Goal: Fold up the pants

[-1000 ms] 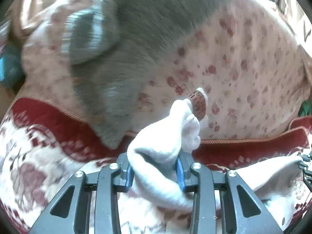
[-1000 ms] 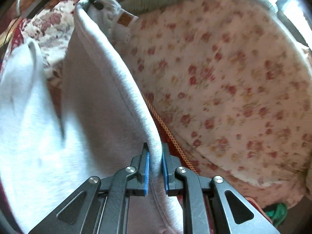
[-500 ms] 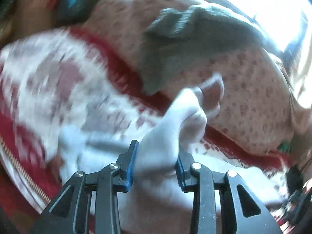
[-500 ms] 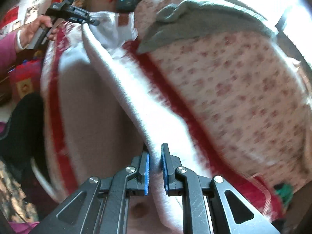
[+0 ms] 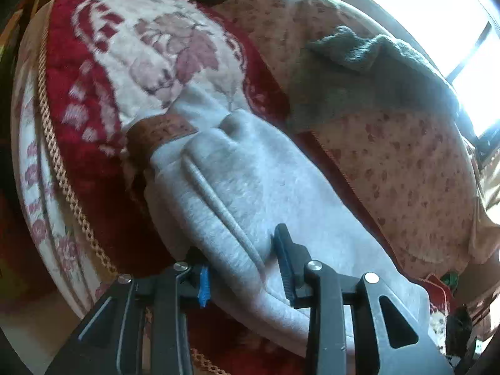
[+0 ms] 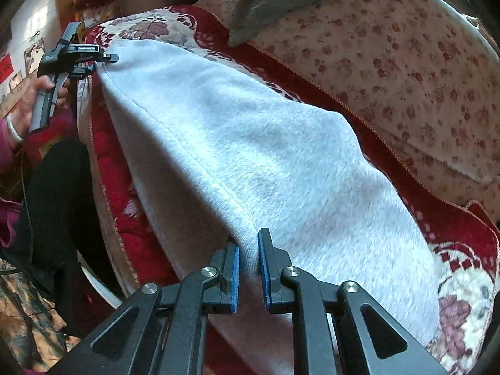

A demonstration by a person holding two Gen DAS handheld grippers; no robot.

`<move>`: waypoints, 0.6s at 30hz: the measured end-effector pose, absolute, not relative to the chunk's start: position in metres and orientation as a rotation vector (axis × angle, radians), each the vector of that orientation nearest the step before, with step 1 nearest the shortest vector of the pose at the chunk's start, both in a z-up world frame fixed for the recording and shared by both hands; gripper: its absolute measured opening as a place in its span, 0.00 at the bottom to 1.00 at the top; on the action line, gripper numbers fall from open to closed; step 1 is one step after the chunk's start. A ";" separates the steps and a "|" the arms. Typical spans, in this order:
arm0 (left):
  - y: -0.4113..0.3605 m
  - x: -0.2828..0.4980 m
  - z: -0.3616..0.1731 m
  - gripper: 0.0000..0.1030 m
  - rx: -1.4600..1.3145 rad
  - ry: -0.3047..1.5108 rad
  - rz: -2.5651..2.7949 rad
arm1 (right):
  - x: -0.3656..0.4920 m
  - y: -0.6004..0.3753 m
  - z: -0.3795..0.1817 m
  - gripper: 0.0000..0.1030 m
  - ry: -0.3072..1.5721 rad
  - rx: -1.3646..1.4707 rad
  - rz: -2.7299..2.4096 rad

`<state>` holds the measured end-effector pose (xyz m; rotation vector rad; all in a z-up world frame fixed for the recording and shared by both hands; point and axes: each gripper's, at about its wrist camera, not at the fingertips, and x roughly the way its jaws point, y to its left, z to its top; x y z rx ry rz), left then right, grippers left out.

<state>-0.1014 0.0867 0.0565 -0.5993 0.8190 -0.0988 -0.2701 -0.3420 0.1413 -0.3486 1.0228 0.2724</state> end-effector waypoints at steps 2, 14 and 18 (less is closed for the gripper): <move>0.089 -0.101 0.055 0.31 -0.597 0.830 -0.100 | -0.274 -0.340 0.145 0.11 1.019 -0.345 0.273; 0.079 -0.126 0.075 0.72 -0.432 0.736 0.029 | -0.302 -0.373 0.151 0.42 0.956 -0.090 0.196; 0.053 -0.148 0.108 0.76 -0.324 0.636 0.008 | -0.337 -0.427 0.170 0.68 0.913 0.104 0.058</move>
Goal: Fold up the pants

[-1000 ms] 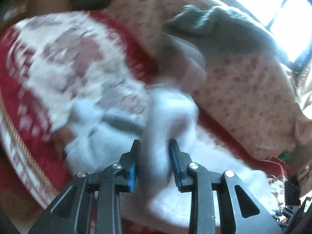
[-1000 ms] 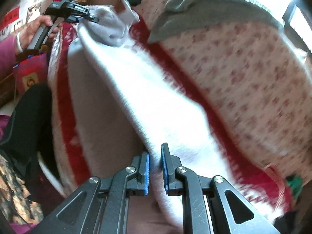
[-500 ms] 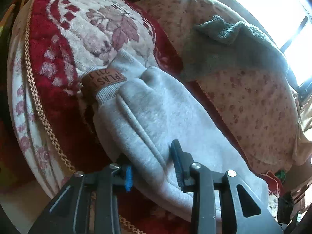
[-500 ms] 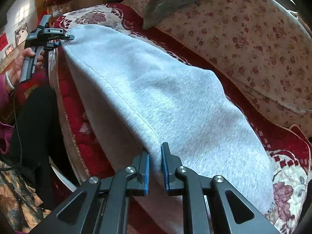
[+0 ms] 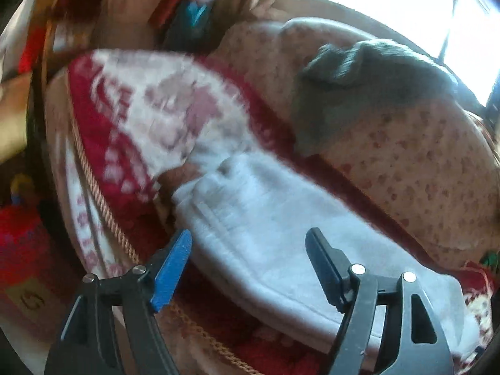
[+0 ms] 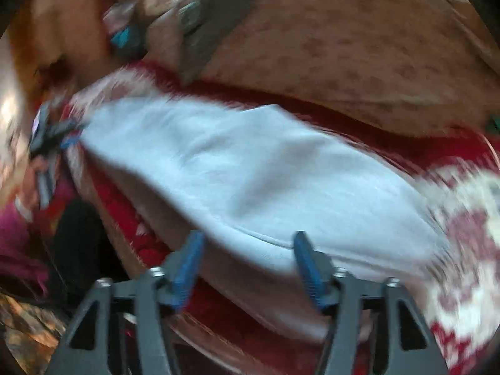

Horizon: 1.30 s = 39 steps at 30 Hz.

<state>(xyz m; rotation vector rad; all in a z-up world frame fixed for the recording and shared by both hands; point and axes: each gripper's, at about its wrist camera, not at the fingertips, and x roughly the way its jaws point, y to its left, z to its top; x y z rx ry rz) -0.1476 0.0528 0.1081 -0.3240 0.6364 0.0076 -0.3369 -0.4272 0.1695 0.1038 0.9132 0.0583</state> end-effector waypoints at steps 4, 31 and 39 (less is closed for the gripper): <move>0.003 -0.162 0.130 0.79 -0.214 0.588 -0.121 | -0.368 -0.494 0.169 0.69 0.883 0.440 -0.010; -0.252 -0.248 0.093 0.92 -0.129 0.935 -0.895 | -0.357 -0.571 0.104 0.32 0.662 1.008 0.050; -0.247 -0.244 0.072 0.92 -0.330 1.092 -0.843 | -0.341 -0.579 0.087 0.35 0.703 1.077 0.053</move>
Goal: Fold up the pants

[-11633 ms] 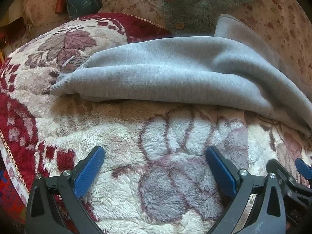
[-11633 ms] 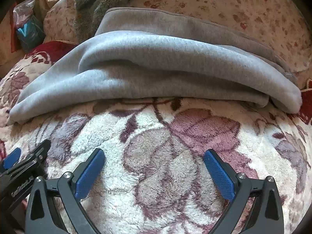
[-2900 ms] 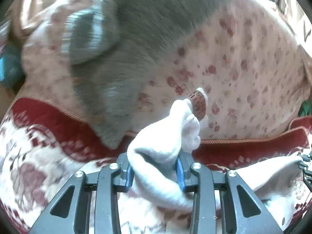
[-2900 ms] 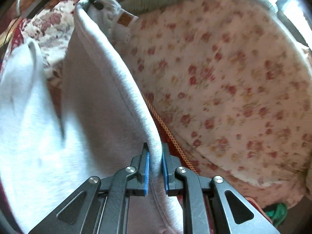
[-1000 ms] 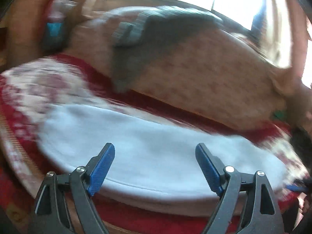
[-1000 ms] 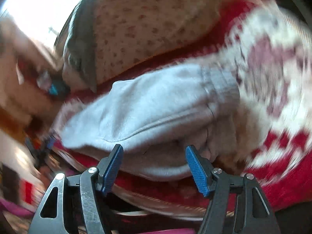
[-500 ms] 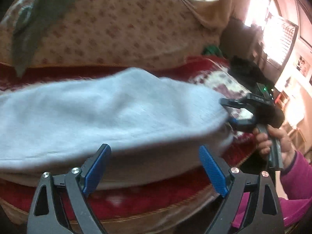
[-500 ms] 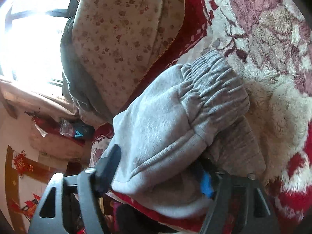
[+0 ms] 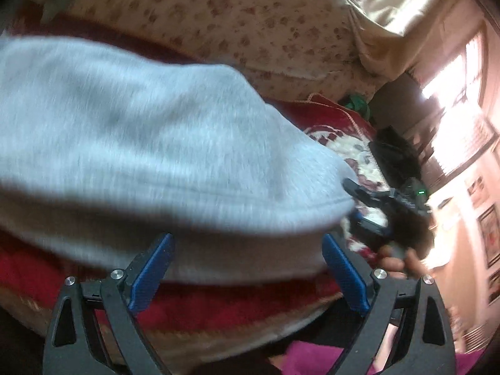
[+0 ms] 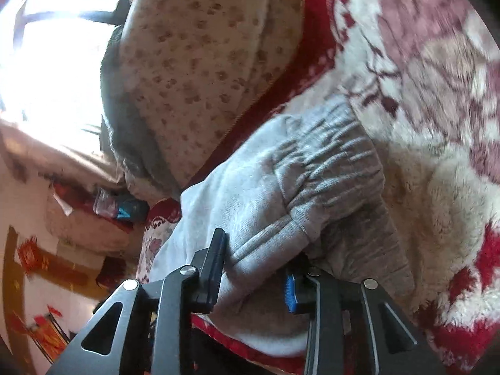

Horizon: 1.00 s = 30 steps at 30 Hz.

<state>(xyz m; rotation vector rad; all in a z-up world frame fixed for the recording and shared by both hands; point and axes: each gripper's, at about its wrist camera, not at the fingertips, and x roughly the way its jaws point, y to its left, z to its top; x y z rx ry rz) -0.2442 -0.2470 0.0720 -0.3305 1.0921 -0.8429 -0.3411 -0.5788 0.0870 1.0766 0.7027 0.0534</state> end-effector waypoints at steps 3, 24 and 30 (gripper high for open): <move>-0.238 -0.251 0.072 0.92 -0.305 1.060 -0.791 | -0.342 -0.579 0.088 0.35 0.687 1.067 0.070; -0.234 -0.217 0.095 0.20 -0.425 0.947 -0.789 | -0.354 -0.560 0.137 0.15 0.593 0.930 0.194; -0.218 -0.238 0.099 0.20 -0.344 0.967 -0.821 | -0.386 -0.532 0.162 0.15 0.610 0.863 0.287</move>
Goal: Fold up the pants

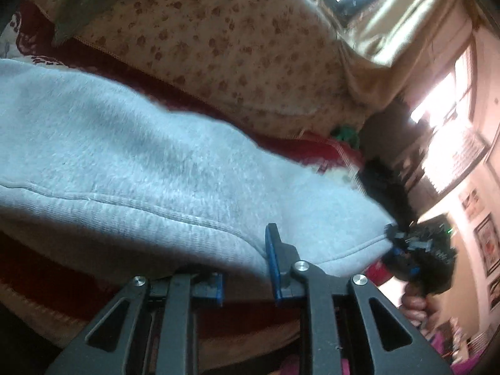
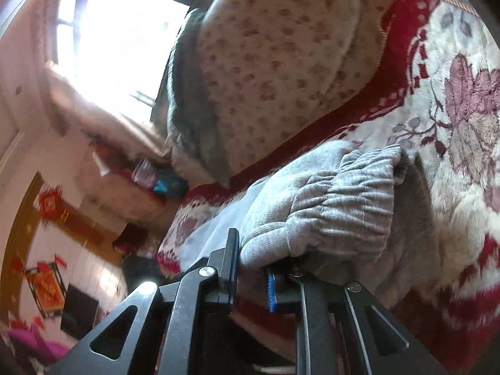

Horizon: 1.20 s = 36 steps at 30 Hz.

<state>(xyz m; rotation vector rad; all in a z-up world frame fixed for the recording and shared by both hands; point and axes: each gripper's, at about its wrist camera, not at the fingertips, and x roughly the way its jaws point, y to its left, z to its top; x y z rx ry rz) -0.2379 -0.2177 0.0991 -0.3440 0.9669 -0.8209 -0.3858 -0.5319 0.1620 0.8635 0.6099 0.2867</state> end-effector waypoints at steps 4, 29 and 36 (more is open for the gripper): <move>-0.235 -0.238 0.057 0.21 -0.269 1.086 -0.788 | -0.394 -0.526 0.124 0.15 0.743 0.841 0.198; -0.243 -0.258 0.090 0.75 -0.150 0.979 -0.837 | -0.380 -0.566 0.077 0.31 0.593 0.997 0.074; -0.220 -0.260 0.099 0.75 -0.178 0.955 -0.882 | -0.392 -0.564 0.084 0.31 0.713 0.884 -0.015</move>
